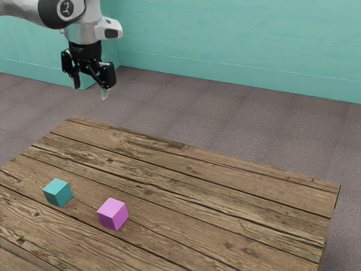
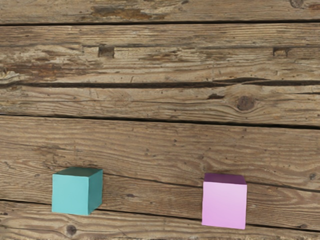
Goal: Pick up the blue block with one arm, and put the blue block on the pink block with one arm
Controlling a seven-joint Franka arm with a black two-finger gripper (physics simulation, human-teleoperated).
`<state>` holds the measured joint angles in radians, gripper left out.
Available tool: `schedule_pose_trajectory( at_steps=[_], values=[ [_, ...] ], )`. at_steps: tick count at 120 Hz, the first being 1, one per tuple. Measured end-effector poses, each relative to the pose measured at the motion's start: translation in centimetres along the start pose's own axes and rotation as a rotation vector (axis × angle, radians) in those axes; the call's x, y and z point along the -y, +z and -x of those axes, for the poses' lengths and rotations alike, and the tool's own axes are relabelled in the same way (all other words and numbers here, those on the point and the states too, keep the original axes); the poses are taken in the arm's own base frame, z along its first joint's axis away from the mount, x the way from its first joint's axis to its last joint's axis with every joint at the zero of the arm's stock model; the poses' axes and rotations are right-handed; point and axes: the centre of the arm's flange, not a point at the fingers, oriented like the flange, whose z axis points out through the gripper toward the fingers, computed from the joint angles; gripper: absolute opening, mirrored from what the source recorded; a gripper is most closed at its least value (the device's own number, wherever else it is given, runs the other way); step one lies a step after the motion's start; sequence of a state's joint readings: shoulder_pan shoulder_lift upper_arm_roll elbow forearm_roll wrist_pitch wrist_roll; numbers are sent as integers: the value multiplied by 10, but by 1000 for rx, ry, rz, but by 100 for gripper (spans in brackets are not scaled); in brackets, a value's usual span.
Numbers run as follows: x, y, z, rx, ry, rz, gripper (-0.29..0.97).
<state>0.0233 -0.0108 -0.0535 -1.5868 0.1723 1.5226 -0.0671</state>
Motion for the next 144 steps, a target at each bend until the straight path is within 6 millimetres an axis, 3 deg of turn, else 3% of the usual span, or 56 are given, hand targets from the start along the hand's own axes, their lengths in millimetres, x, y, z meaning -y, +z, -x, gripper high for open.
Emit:
schedule_pose_trajectory(
  at_steps=[13, 26, 41, 53, 63, 92, 115, 144],
  values=[
    [-2, 50, -2, 59, 12, 4, 68],
    [-4, 102, -33, 70, 49, 25, 68],
    [42, 143, -55, 45, 21, 121, 68],
    [48, 172, -61, 25, 54, 152, 68],
    [58, 201, -55, 17, 66, 171, 68],
    [90, 261, -20, -35, 101, 180, 68],
    [111, 289, 11, -69, 128, 170, 68],
    [143, 311, 15, -88, 148, 145, 68]
  ],
)
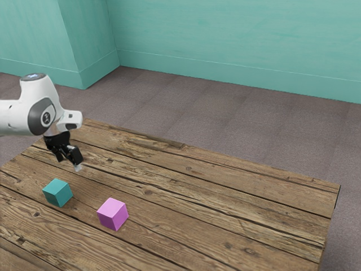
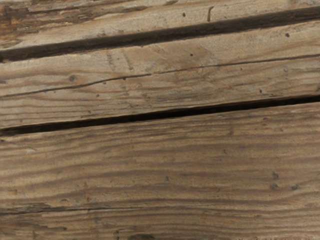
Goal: Pick up the blue block with one arm, and put the blue block on the pink block with one arm
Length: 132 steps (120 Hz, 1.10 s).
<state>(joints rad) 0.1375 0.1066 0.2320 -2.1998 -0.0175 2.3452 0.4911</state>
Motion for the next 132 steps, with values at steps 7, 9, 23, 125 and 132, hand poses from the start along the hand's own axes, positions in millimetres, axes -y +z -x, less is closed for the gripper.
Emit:
schedule_pose_trajectory(
  at_steps=[7, 9, 23, 125, 132],
  values=[
    [3, 2, 8, -3, 5, 1, 68],
    [4, 3, 11, -2, 5, 3, 68],
    [5, 12, 39, 1, 3, 17, 68],
    [22, 70, 59, 72, -22, 36, 68],
    [22, 74, 59, 74, -26, 38, 68]
  ],
)
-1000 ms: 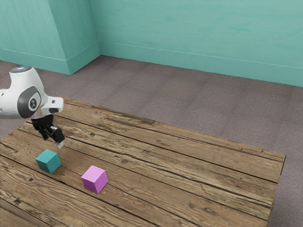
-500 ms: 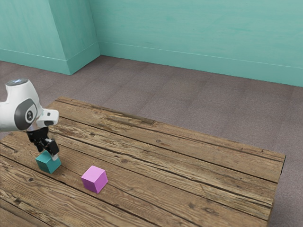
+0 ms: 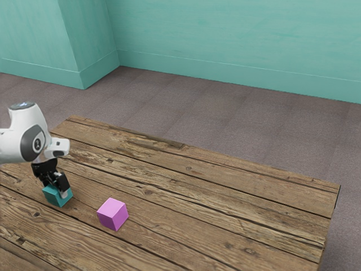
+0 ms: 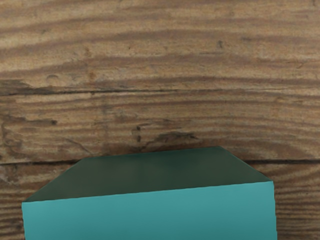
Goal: Pick up the blue block with one arm, and put the blue block on the pink block with one arm
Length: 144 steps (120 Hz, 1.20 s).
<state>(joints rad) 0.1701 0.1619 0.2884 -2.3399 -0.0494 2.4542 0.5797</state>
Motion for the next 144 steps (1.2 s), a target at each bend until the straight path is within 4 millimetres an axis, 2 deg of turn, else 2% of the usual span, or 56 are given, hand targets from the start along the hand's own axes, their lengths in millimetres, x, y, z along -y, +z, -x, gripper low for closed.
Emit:
schedule_pose_trajectory(
  at_steps=[18, 50, 100, 117, 131, 138, 144],
  values=[
    [1, 4, -1, -4, -4, 0, 66],
    [1, 4, -3, -10, -2, -4, 43],
    [0, 1, -5, -17, 4, -14, 36],
    [2, -21, -17, -56, 7, -31, 35],
    [4, -69, -44, -97, 16, -49, 36],
    [-4, -79, -49, -92, 20, -38, 36],
    [-20, -82, -55, -80, 38, -23, 36]
  ],
)
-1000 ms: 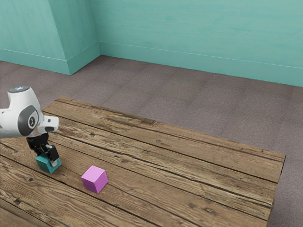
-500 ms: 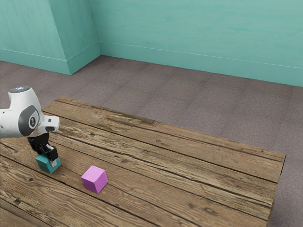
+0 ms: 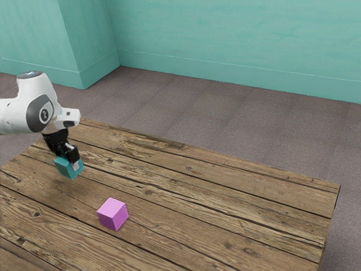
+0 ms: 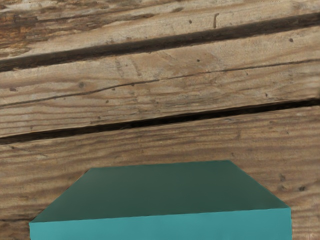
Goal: Pick up the blue block with one arm, and put the blue block on the pink block with one arm
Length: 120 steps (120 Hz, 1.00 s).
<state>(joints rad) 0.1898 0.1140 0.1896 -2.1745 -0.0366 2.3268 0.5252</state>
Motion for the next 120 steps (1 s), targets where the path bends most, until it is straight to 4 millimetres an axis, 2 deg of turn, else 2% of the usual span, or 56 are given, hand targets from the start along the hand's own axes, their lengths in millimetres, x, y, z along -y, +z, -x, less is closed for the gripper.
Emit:
schedule_pose_trajectory(
  at_steps=[21, 36, 45, 58, 73, 85, 108, 120],
  values=[
    [-77, -15, -30, 11, 94, 29, 35],
    [-115, -32, -39, -3, 128, 24, 35],
    [-133, -32, -34, 3, 137, 23, 35],
    [-157, -15, -21, 26, 149, 25, 35],
    [-183, -8, -13, 23, 163, 19, 35],
    [-192, -6, -9, 18, 150, 9, 35],
    [-170, -4, 1, 16, 29, -4, 35],
    [-178, -1, 7, 21, 2, -6, 36]
  ],
)
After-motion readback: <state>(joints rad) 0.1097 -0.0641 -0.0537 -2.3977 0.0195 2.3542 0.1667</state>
